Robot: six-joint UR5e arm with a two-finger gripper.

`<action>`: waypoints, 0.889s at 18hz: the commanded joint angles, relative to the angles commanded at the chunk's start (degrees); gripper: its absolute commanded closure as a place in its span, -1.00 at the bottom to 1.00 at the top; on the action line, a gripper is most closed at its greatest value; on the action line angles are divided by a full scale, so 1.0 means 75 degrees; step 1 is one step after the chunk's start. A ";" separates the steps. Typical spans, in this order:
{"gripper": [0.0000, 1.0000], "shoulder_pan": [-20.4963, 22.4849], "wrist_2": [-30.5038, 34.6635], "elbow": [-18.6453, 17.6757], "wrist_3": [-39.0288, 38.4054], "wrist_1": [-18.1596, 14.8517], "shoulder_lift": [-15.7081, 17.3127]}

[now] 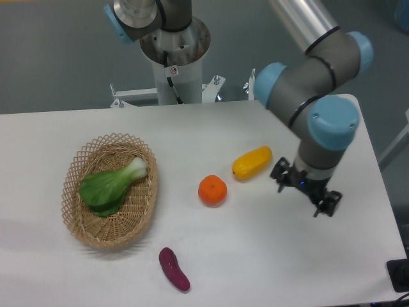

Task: Pick up the green vegetable from the basket
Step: 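Move the gripper over the basket and lower it onto the bok choy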

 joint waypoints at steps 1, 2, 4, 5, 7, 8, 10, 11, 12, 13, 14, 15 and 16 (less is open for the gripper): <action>-1.00 -0.0117 0.0000 -0.0141 -0.0036 0.0012 0.0105; -1.00 -0.0234 0.0000 -0.0316 -0.0048 0.0012 0.0245; -1.00 -0.0480 0.0000 -0.0714 -0.0036 0.0012 0.0549; -1.00 -0.0609 0.0000 -0.0879 -0.0036 0.0012 0.0667; -1.00 -0.0925 0.0000 -0.1183 -0.0048 0.0012 0.0866; -1.00 -0.1078 -0.0011 -0.1347 -0.0060 0.0012 0.0972; -1.00 -0.1406 -0.0012 -0.1676 -0.0118 0.0024 0.1136; -1.00 -0.1570 -0.0012 -0.1793 -0.0165 0.0058 0.1195; -1.00 -0.1734 0.0000 -0.1887 -0.0247 0.0163 0.1219; -1.00 -0.1886 -0.0011 -0.1993 -0.0329 0.0280 0.1265; -1.00 -0.2062 -0.0012 -0.2098 -0.0445 0.0374 0.1289; -1.00 -0.2249 0.0000 -0.2180 -0.0597 0.0433 0.1324; -1.00 -0.2425 -0.0011 -0.2274 -0.0750 0.0469 0.1359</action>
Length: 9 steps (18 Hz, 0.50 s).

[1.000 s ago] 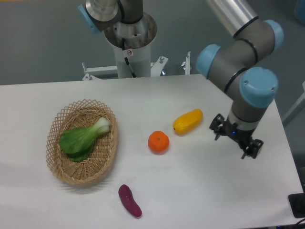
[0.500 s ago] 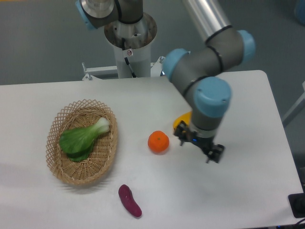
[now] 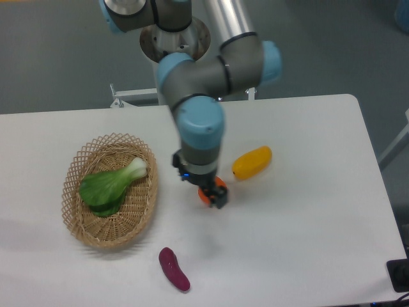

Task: Pick up the green vegetable from the basket
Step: 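Move the gripper over the basket and lower it onto the bok choy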

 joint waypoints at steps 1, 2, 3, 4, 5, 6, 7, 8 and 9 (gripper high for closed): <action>-1.00 -0.0187 0.0011 -0.0071 -0.0106 0.0024 0.0012; -1.00 -0.0352 0.0012 -0.0176 -0.0177 0.0047 0.0024; -1.00 -0.0516 0.0012 -0.0293 -0.0259 0.0140 0.0035; -1.00 -0.0668 0.0012 -0.0422 -0.0410 0.0234 0.0024; -1.00 -0.0821 0.0023 -0.0585 -0.0562 0.0304 0.0012; -1.00 -0.0950 0.0023 -0.0772 -0.0715 0.0351 0.0012; -1.00 -0.1079 0.0023 -0.0937 -0.0774 0.0410 0.0012; -1.00 -0.1161 0.0023 -0.1054 -0.0833 0.0492 0.0012; -1.00 -0.1232 0.0023 -0.1137 -0.0892 0.0516 0.0012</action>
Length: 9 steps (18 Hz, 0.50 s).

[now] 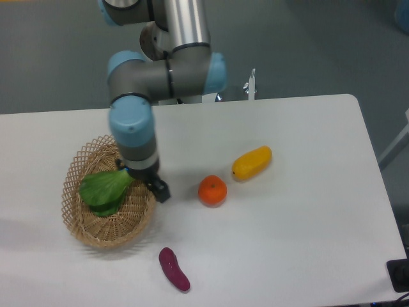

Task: Pick up the green vegetable from the basket
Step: 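Move the gripper over the basket and lower it onto the bok choy, then close the gripper on the bok choy stem inside the basket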

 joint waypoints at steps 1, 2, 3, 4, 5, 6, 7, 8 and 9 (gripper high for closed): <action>-1.00 -0.0047 0.0000 -0.0012 -0.0082 0.0000 -0.0023; -1.00 -0.0071 0.0000 -0.0024 -0.0175 0.0000 -0.0081; -1.00 -0.0106 0.0000 -0.0024 -0.0281 0.0000 -0.0117; -1.00 -0.0118 0.0000 -0.0036 -0.0375 0.0000 -0.0140; -1.00 -0.0118 -0.0012 -0.0071 -0.0434 0.0000 -0.0175; -1.00 -0.0118 -0.0012 -0.0094 -0.0469 0.0000 -0.0199; -1.00 -0.0164 0.0000 -0.0118 -0.0493 0.0012 -0.0280; -1.00 -0.0188 0.0000 -0.0130 -0.0551 0.0047 -0.0316; -1.00 -0.0200 0.0000 -0.0141 -0.0656 0.0070 -0.0374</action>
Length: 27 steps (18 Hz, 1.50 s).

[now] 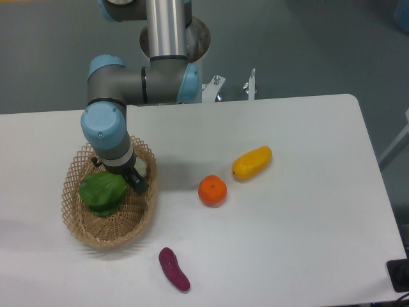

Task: Pick up the green vegetable from the basket
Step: 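Close the gripper on the bok choy stem inside the basket, then lift the bok choy out of the basket and carry it toward the yellow fruit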

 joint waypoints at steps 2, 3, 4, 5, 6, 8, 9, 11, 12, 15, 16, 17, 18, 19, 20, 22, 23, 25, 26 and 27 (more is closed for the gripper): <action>-1.00 -0.0012 0.0012 -0.0012 -0.0153 0.0117 -0.0094; -1.00 -0.0035 0.0012 -0.0023 -0.0153 0.0175 -0.0106; -1.00 -0.0047 0.0012 -0.0035 -0.0153 0.0211 -0.0129; -1.00 -0.0047 0.0012 -0.0035 -0.0153 0.0223 -0.0141; -0.80 -0.0047 0.0012 -0.0035 -0.0165 0.0223 -0.0141; -0.19 -0.0059 0.0012 -0.0035 -0.0200 0.0211 -0.0141; 0.14 -0.0047 -0.0011 -0.0035 -0.0293 0.0211 -0.0118; 0.64 -0.0047 -0.0035 -0.0024 -0.0341 0.0188 -0.0036; 0.79 -0.0047 -0.0035 0.0000 -0.0387 0.0188 -0.0036; 0.81 -0.0024 -0.0070 0.0023 -0.0411 0.0176 0.0057; 0.81 0.0000 -0.0163 0.0035 -0.0411 0.0164 0.0162; 0.81 0.0035 -0.0280 0.0058 -0.0411 0.0164 0.0233; 0.81 0.0070 -0.0374 0.0093 -0.0411 0.0164 0.0269; 0.81 0.0151 -0.0445 0.0117 -0.0411 0.0153 0.0292; 0.81 0.0222 -0.0492 0.0140 -0.0411 0.0153 0.0362; 0.80 0.0409 -0.0620 0.0187 -0.0411 0.0129 0.0573; 0.80 0.0549 -0.0679 0.0234 -0.0411 0.0129 0.0608; 0.80 0.0796 -0.0820 0.0363 -0.0411 0.0059 0.0725; 0.80 0.0901 -0.0832 0.0398 -0.0400 0.0047 0.0772; 0.79 0.1007 -0.0832 0.0422 -0.0353 0.0047 0.0796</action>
